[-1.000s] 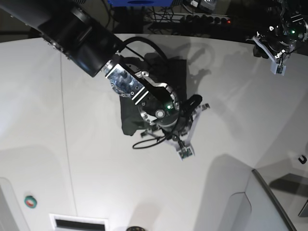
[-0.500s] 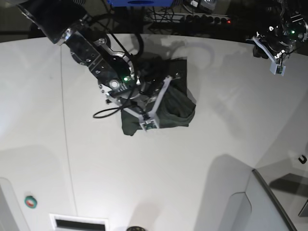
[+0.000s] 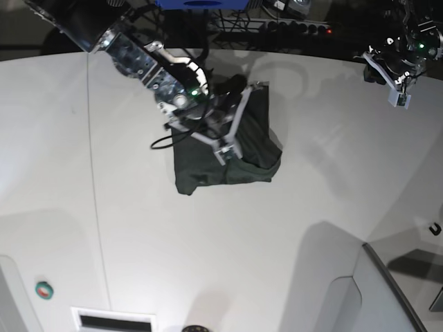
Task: Layout the t-shirt on the table in an organized manner, then fold the t-shirt properly
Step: 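Lift and reposition the shirt bundle with the right gripper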
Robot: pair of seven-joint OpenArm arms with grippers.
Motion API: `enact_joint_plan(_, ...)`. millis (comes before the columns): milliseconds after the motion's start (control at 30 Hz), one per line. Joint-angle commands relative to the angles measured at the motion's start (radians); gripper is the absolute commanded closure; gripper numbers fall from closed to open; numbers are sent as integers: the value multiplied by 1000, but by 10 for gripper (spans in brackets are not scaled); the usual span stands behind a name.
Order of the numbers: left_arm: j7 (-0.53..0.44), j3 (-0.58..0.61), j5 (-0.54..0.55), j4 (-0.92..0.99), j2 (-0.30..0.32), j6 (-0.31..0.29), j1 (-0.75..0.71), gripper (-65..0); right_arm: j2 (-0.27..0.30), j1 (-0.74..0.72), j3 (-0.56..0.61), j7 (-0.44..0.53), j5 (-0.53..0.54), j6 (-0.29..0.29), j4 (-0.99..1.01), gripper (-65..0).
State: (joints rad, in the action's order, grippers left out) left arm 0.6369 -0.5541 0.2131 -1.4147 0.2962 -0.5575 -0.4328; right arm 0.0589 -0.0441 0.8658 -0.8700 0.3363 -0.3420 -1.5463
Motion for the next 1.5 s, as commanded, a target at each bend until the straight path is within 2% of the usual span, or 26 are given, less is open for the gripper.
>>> enact_joint_plan(0,-13,-7,7,-16,16,-3,-2,-173,-29,-15,13,16,2,5,-4,0)
enact_joint_plan(167,-13,-7,7,-50,16,-3,-7,-173,-93,-60,82,59,2,7,102,0)
enact_joint_plan(233,-13,-7,7,-67,14,-3,-10,-173,-103,-93,135,67,2,7,120,0)
enact_joint_plan(367,-13,-7,7,-65,16,-3,-5,-173,-121,-121,174,33,4,1,82,0)
enact_joint_plan(400,-13,-7,7,-68,16,-3,-5,-173,-113,-121,174,8,2,-1,39,0)
enact_joint_plan(467,-13,-7,7,-70,16,-3,-7,-173,-63,-116,172,-39,2,-19,-73,0)
enact_joint_plan(600,-13,-7,1,-62,18,-3,-10,-173,42,-76,181,-65,1,-179,-227,-8)
enact_joint_plan(667,-13,-8,-1,-62,22,-3,-11,-173,66,-67,206,-67,1,-233,-236,-87)
enact_joint_plan(767,-13,-8,4,-61,38,-3,-11,-173,78,-89,313,-61,-1,-269,-227,-260)
enact_joint_plan(833,-13,-8,-1,-61,38,-3,-11,-173,71,-96,353,-61,-1,-300,-216,-320)
enact_joint_plan(967,-13,-8,-1,-61,38,-3,-11,-173,32,-122,407,-59,-3,-352,-174,-318)
enact_joint_plan(1067,-13,-8,-1,-61,38,-3,-22,-173,22,-150,444,-48,-3,-352,-112,-318)
enact_joint_plan(1200,-13,-8,1,-61,38,-3,-28,-173,15,-172,459,11,-3,-356,-29,-318)
enact_joint_plan(1367,-13,-8,-1,-61,38,-3,-34,-173,-15,-175,459,21,-3,-356,43,-318)
enact_joint_plan(1467,-13,-8,1,-61,38,-3,-34,-173,-15,-175,459,22,-3,-356,56,-306)
